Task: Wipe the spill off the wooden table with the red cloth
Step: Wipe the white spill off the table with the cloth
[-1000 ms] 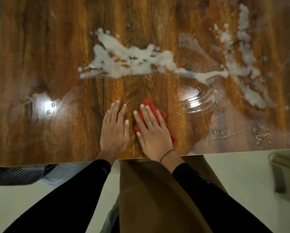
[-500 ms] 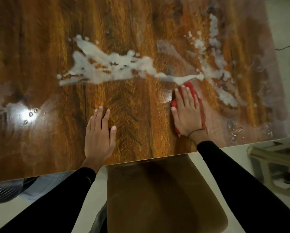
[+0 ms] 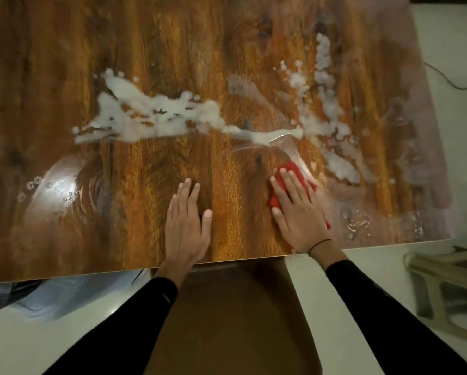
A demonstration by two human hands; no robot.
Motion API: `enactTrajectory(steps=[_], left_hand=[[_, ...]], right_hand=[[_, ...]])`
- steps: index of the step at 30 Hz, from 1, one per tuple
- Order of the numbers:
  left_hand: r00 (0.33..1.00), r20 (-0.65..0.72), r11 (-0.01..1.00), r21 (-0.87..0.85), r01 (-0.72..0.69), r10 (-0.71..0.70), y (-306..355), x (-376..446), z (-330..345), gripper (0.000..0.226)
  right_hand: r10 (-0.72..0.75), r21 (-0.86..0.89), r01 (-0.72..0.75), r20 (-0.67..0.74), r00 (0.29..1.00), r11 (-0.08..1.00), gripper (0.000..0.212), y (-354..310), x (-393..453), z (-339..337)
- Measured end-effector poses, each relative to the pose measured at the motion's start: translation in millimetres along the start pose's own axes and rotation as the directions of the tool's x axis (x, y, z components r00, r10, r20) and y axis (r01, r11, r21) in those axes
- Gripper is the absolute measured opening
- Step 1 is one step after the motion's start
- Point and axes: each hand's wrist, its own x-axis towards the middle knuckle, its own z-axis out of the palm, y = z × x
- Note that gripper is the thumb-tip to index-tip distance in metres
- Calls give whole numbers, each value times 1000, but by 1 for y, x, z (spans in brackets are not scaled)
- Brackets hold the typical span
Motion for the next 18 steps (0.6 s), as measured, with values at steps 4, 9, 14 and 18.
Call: enactTrajectory(steps=[4, 9, 14, 18], left_hand=[[999, -15, 997, 71, 35, -34, 10, 4, 19, 73], [999, -34, 996, 78, 36, -33, 7, 2, 23, 81], [999, -38, 998, 55, 31, -29, 4, 1, 25, 83], [998, -43, 998, 57, 36, -34, 6, 2, 28, 85]], right_hand=[[98, 10, -98, -63, 993, 995, 69, 22, 60, -12], [-96, 2, 96, -65, 993, 995, 71, -30, 124, -16], [-471, -36, 470, -2, 882, 882, 72, -48, 81, 2], [-593, -60, 597, 71, 802, 800, 71, 3, 37, 4]])
